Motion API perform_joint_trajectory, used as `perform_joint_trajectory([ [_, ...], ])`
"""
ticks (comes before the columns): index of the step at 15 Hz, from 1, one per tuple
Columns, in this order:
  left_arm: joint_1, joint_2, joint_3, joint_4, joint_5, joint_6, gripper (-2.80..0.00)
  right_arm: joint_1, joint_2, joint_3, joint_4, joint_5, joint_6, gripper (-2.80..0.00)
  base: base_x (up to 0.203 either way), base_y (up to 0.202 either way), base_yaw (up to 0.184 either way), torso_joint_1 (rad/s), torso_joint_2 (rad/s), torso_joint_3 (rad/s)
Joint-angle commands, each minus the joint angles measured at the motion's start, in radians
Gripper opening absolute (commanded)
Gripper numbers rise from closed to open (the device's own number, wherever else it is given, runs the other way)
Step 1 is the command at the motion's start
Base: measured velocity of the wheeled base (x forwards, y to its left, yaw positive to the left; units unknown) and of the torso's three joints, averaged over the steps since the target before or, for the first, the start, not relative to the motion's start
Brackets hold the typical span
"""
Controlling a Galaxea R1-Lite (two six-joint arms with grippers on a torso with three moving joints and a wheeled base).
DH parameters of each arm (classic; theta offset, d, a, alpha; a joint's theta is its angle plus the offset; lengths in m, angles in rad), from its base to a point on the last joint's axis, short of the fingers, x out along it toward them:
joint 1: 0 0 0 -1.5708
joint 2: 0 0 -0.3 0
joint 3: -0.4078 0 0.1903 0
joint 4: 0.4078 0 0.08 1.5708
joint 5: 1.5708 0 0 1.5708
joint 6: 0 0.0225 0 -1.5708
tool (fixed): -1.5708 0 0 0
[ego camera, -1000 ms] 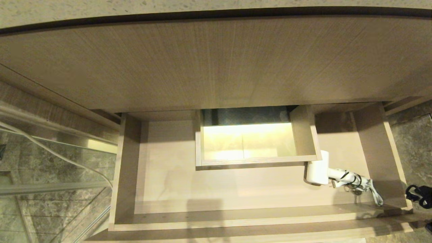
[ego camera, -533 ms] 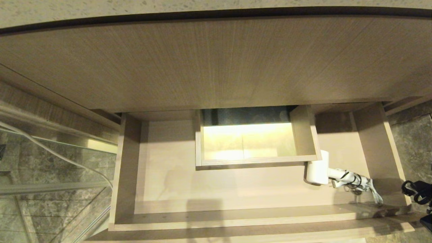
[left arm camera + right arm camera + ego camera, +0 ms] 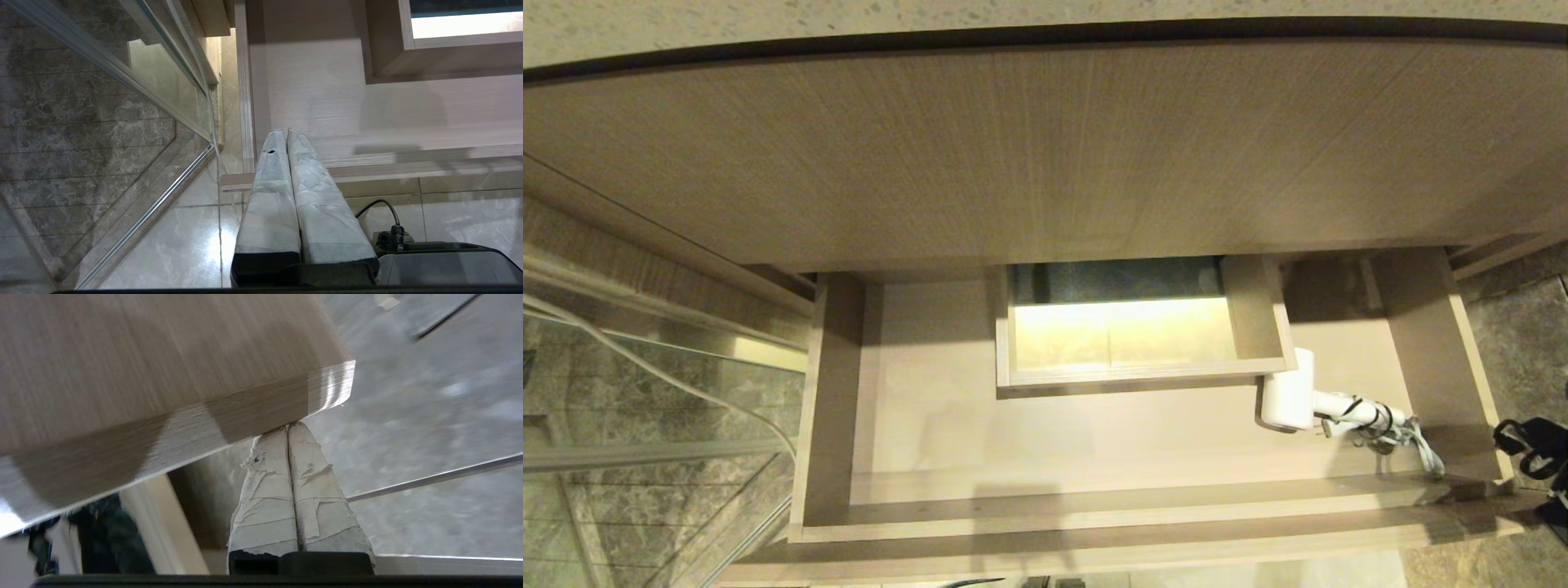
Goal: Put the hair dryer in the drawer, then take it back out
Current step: Close the drawer
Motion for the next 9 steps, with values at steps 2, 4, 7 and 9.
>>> perform_joint_trajectory([
  [2,0.000,0.000,0.000,0.000,0.001,-0.001,-2.80,0.022,0.002,-0.021,-0.056,0.023,0.010,-2.80,0.000,0.000,0.000,0.000,0.00,0.000],
  [4,0.000,0.000,0.000,0.000,0.001,-0.001,-2.80,0.045,0.003,-0.043,-0.097,0.030,0.037,-2.80,0.000,0.000,0.000,0.000,0.00,0.000],
  [7,0.000,0.000,0.000,0.000,0.001,-0.001,-2.80,0.076,0.002,-0.076,-0.138,0.031,0.046,-2.80,0.000,0.000,0.000,0.000,0.00,0.000],
  [9,0.000,0.000,0.000,0.000,0.001,-0.001,-2.80,0.098,0.002,-0.099,-0.150,0.031,0.067,-2.80,0.000,0.000,0.000,0.000,0.00,0.000],
])
